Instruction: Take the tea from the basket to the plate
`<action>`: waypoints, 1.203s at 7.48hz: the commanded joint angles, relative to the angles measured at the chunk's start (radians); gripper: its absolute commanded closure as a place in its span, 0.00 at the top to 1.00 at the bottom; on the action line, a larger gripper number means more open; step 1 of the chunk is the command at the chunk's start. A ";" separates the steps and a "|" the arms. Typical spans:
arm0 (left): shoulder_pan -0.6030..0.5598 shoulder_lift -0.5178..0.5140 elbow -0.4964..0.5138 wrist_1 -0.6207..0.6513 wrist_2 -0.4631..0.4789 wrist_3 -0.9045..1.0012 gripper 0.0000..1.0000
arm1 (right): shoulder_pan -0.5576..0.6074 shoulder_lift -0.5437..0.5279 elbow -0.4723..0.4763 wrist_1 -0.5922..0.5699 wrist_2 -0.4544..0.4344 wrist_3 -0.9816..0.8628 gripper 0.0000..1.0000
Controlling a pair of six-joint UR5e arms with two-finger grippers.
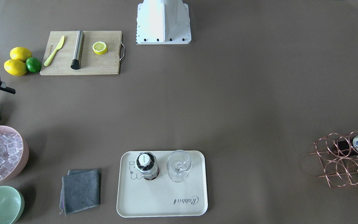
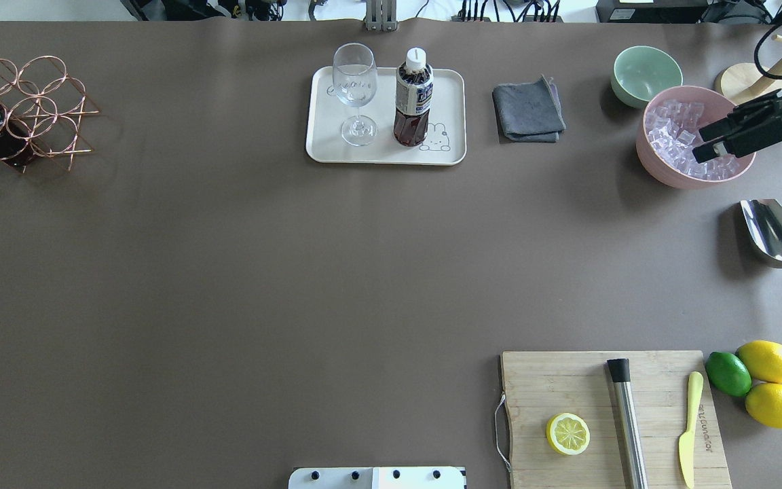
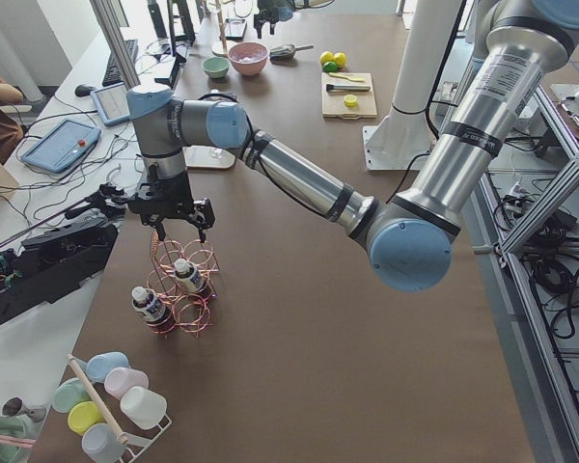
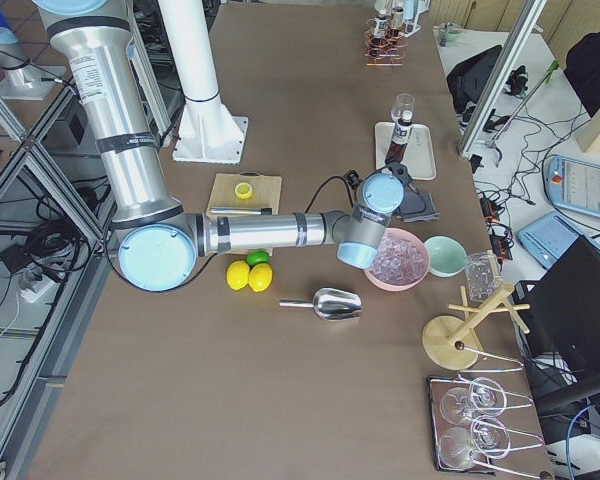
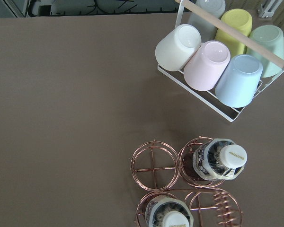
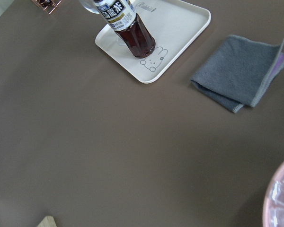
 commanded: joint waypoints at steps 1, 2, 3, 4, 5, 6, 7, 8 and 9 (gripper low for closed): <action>-0.040 0.263 -0.282 0.022 -0.043 0.252 0.99 | 0.039 -0.113 -0.032 -0.004 0.000 0.000 1.00; -0.083 0.308 -0.286 0.024 -0.056 0.415 0.99 | 0.077 -0.152 -0.041 -0.010 -0.001 0.001 1.00; -0.137 0.379 -0.301 0.023 -0.084 0.623 0.99 | 0.093 -0.182 -0.063 -0.010 0.000 -0.008 0.99; -0.224 0.445 -0.297 0.018 -0.134 0.853 0.99 | 0.094 -0.188 -0.131 -0.013 -0.001 -0.002 0.99; -0.250 0.520 -0.291 0.000 -0.142 1.069 0.99 | 0.099 -0.188 -0.189 -0.061 -0.009 0.006 0.99; -0.249 0.562 -0.280 -0.034 -0.142 1.173 0.99 | 0.108 -0.180 -0.179 -0.214 -0.009 0.064 0.99; -0.246 0.581 -0.245 -0.100 -0.142 1.180 0.99 | 0.105 -0.179 -0.138 -0.295 -0.017 0.089 0.99; -0.208 0.608 -0.223 -0.193 -0.141 1.183 0.99 | 0.105 -0.180 -0.130 -0.318 -0.026 0.089 0.98; -0.153 0.639 -0.197 -0.327 -0.147 1.182 0.99 | 0.106 -0.179 -0.100 -0.343 -0.108 0.014 1.00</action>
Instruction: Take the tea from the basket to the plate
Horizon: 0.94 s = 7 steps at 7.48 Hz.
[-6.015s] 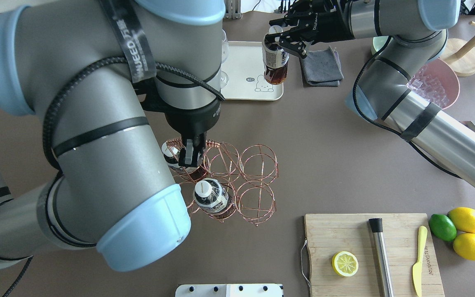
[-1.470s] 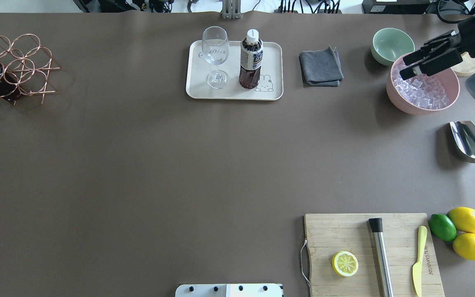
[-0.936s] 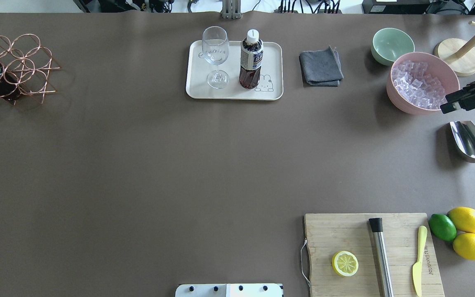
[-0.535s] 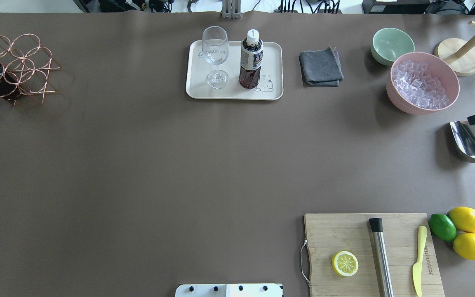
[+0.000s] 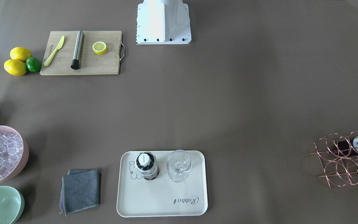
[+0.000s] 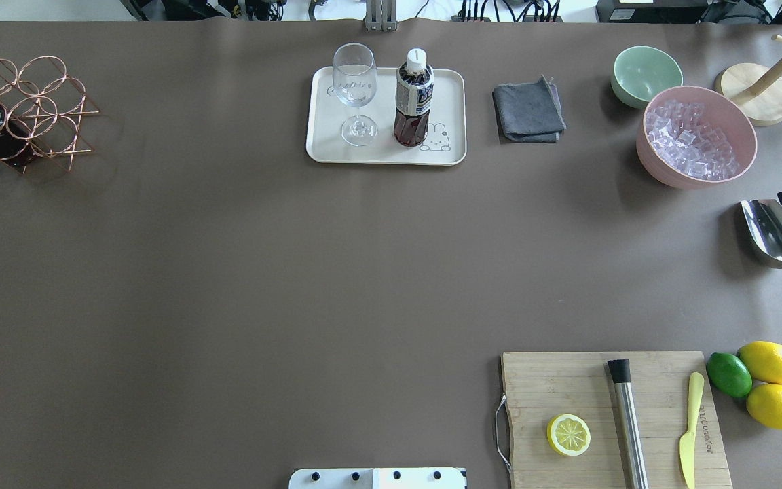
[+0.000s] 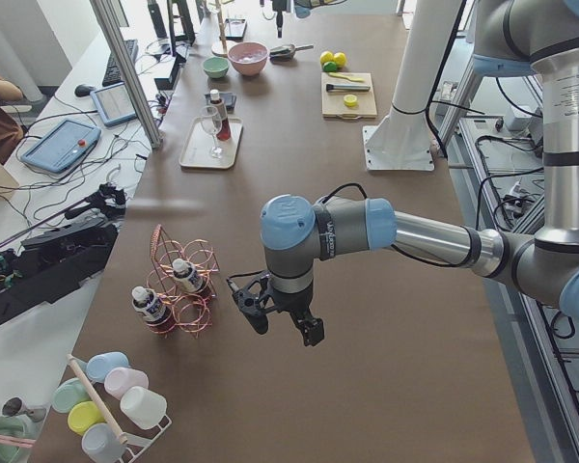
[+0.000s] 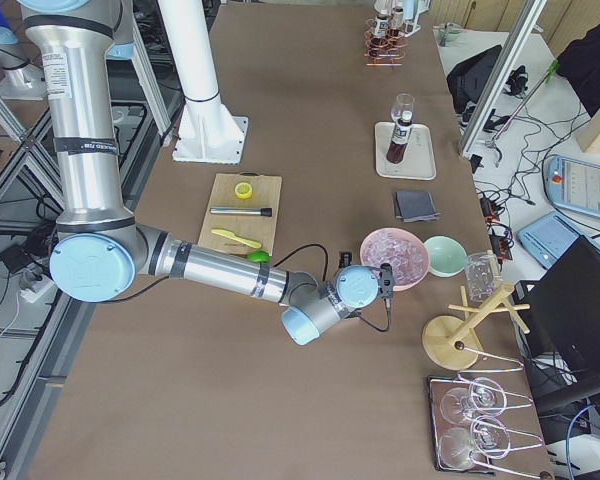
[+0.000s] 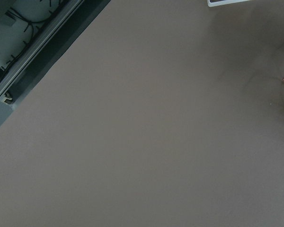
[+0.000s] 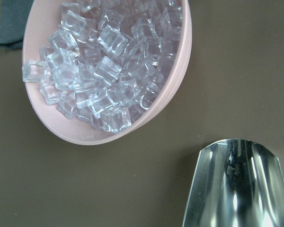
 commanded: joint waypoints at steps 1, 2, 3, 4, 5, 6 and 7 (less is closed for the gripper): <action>0.085 0.065 0.083 -0.277 -0.079 0.019 0.99 | 0.010 0.002 0.096 -0.150 -0.108 -0.131 1.00; 0.097 0.070 0.108 -0.354 -0.114 0.021 0.99 | 0.034 0.008 0.138 -0.301 -0.154 -0.211 1.00; 0.102 0.079 0.110 -0.403 -0.116 0.019 0.99 | 0.060 0.044 0.160 -0.454 -0.203 -0.358 1.00; 0.114 0.079 0.119 -0.411 -0.122 0.019 0.99 | 0.094 0.046 0.181 -0.629 -0.252 -0.516 1.00; 0.172 0.079 0.117 -0.414 -0.145 0.018 0.99 | 0.147 0.040 0.222 -0.819 -0.331 -0.601 1.00; 0.181 0.077 0.113 -0.424 -0.144 0.019 0.99 | 0.149 0.031 0.261 -0.971 -0.432 -0.603 1.00; 0.186 0.079 0.116 -0.425 -0.145 0.021 0.99 | 0.155 0.029 0.263 -1.046 -0.497 -0.606 1.00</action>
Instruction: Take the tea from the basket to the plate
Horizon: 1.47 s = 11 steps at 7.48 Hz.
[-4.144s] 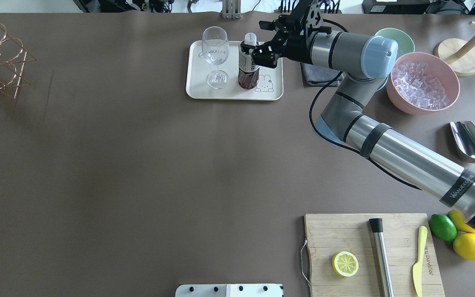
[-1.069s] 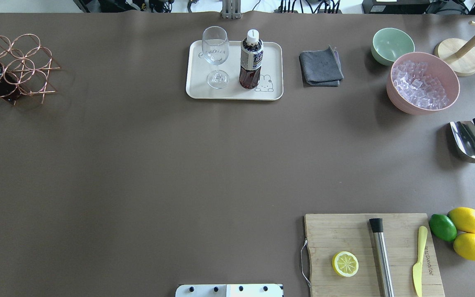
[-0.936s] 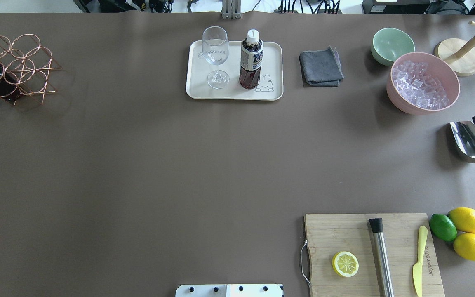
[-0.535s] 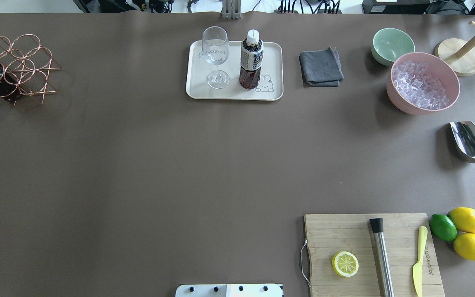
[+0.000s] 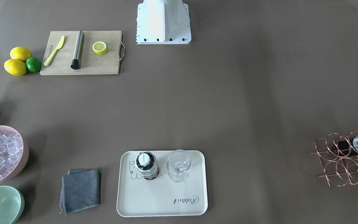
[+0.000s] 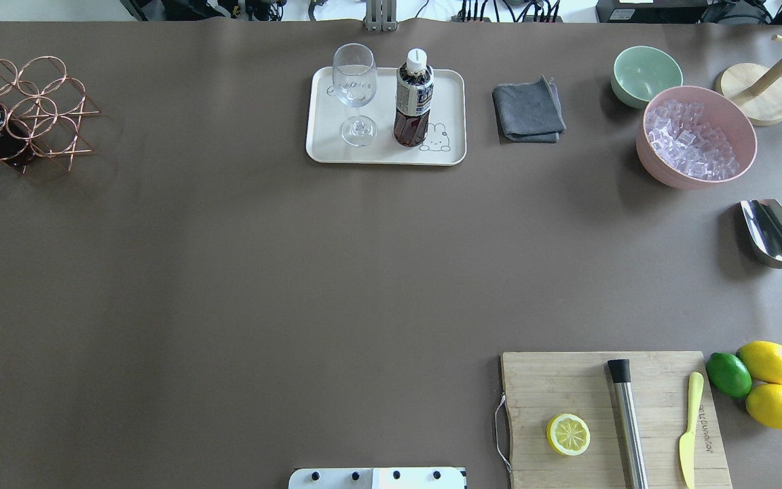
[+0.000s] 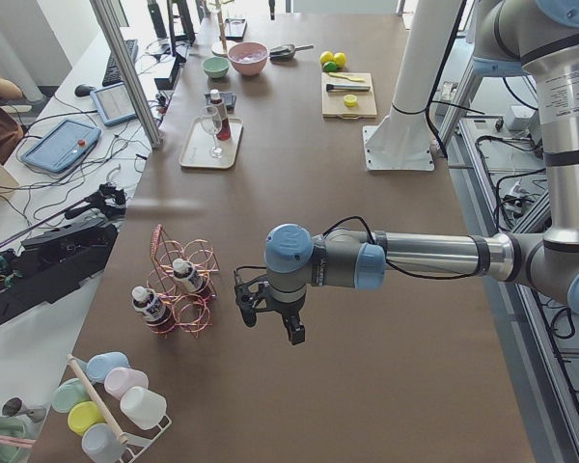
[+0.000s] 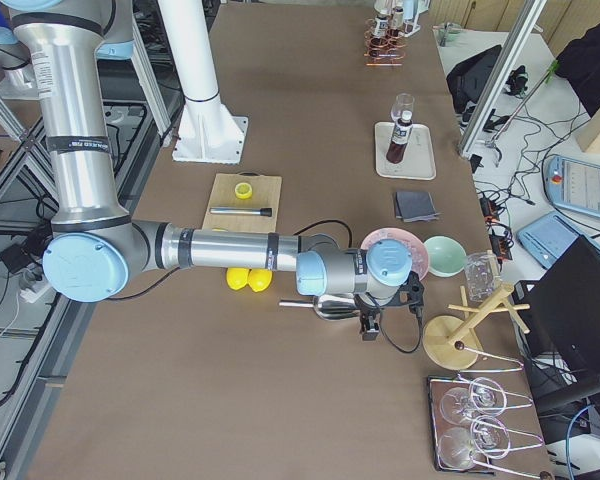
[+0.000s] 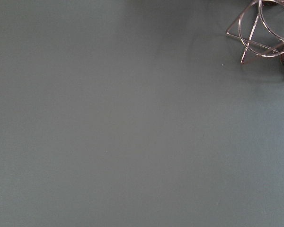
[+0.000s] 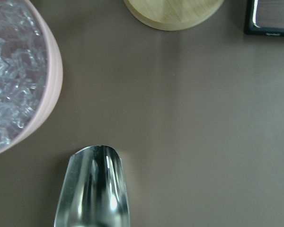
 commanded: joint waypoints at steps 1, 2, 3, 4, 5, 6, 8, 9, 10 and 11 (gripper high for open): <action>0.034 0.001 0.000 -0.015 -0.005 0.016 0.99 | 0.029 -0.029 0.035 -0.213 -0.150 -0.039 1.00; 0.034 0.003 0.004 -0.010 -0.001 0.187 0.99 | 0.029 -0.033 0.035 -0.213 -0.161 -0.030 1.00; 0.033 0.003 0.007 -0.007 0.001 0.326 0.99 | 0.029 -0.027 0.034 -0.213 -0.168 -0.029 1.00; 0.033 0.003 0.012 -0.001 -0.005 0.344 0.99 | 0.029 -0.023 0.034 -0.208 -0.170 -0.029 1.00; 0.028 0.004 0.010 -0.007 -0.004 0.352 0.99 | 0.029 -0.023 0.035 -0.207 -0.172 -0.029 1.00; 0.029 0.003 0.010 -0.008 0.001 0.352 0.99 | 0.029 -0.023 0.035 -0.204 -0.184 -0.029 1.00; -0.022 0.003 0.004 -0.002 -0.010 0.349 0.99 | 0.033 -0.020 0.038 -0.200 -0.179 -0.026 1.00; -0.073 0.004 0.007 -0.001 -0.010 0.347 0.99 | 0.034 -0.020 0.038 -0.200 -0.178 -0.026 1.00; -0.081 0.022 0.007 -0.008 -0.023 0.349 0.99 | 0.036 -0.017 0.032 -0.169 -0.179 -0.022 1.00; -0.078 0.023 0.007 -0.012 -0.030 0.350 0.99 | 0.036 -0.022 0.031 -0.115 -0.178 0.053 1.00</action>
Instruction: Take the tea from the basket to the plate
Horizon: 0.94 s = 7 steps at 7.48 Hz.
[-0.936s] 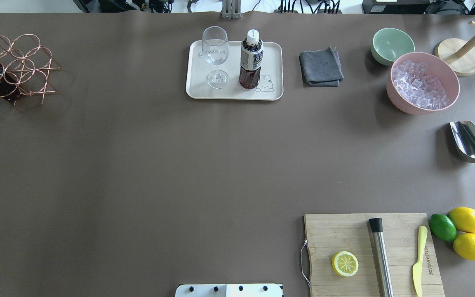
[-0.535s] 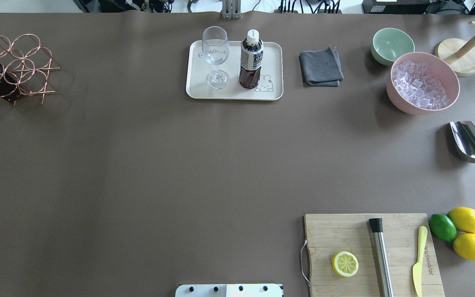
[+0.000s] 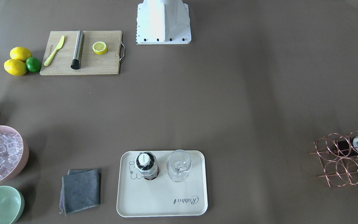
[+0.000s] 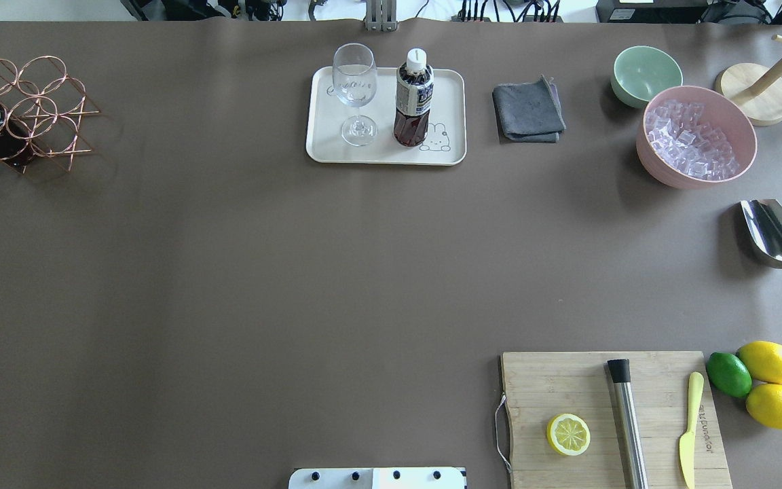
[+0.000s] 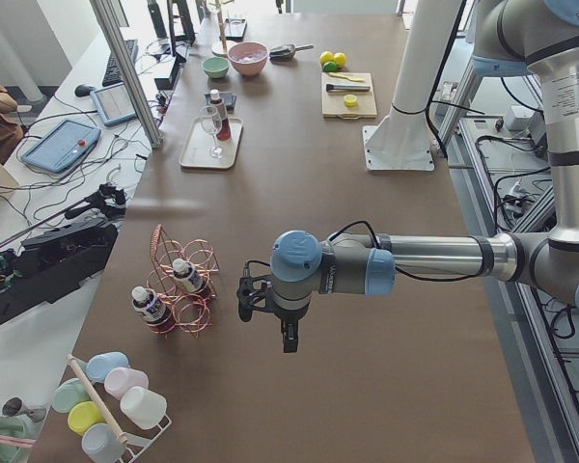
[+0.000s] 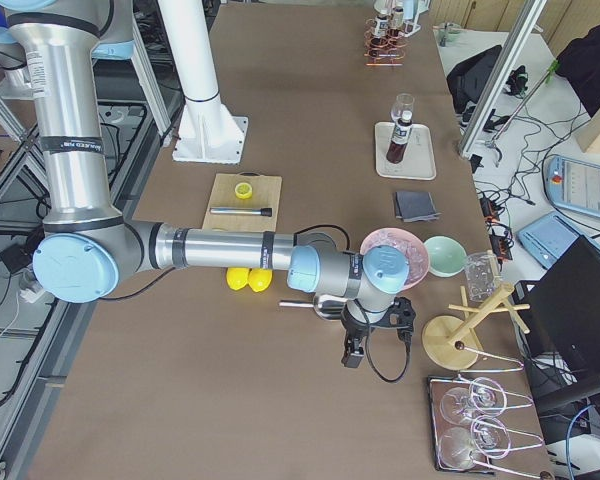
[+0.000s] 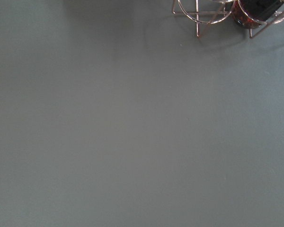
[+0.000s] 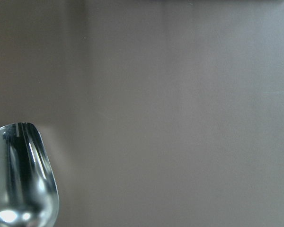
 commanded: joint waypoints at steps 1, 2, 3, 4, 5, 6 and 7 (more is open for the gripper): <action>-0.015 0.011 0.001 -0.008 -0.013 0.002 0.99 | 0.001 -0.006 -0.006 0.123 0.001 0.136 1.00; -0.009 0.011 0.004 -0.008 -0.013 0.002 0.99 | 0.001 -0.018 -0.008 0.137 0.003 0.132 1.00; -0.007 0.009 0.002 -0.008 -0.013 0.002 0.99 | 0.001 -0.027 -0.005 0.139 0.003 0.129 1.00; -0.007 0.008 0.002 -0.008 -0.013 0.002 0.99 | 0.001 -0.027 -0.008 0.139 0.004 0.131 1.00; -0.006 0.002 0.002 -0.006 -0.013 0.000 0.99 | 0.001 -0.027 -0.008 0.139 0.007 0.131 1.00; -0.006 0.000 0.002 -0.005 -0.013 0.000 0.99 | 0.001 -0.027 -0.005 0.139 0.007 0.129 1.00; -0.004 0.000 0.002 -0.003 -0.015 0.000 0.99 | 0.001 -0.027 -0.003 0.139 0.007 0.129 1.00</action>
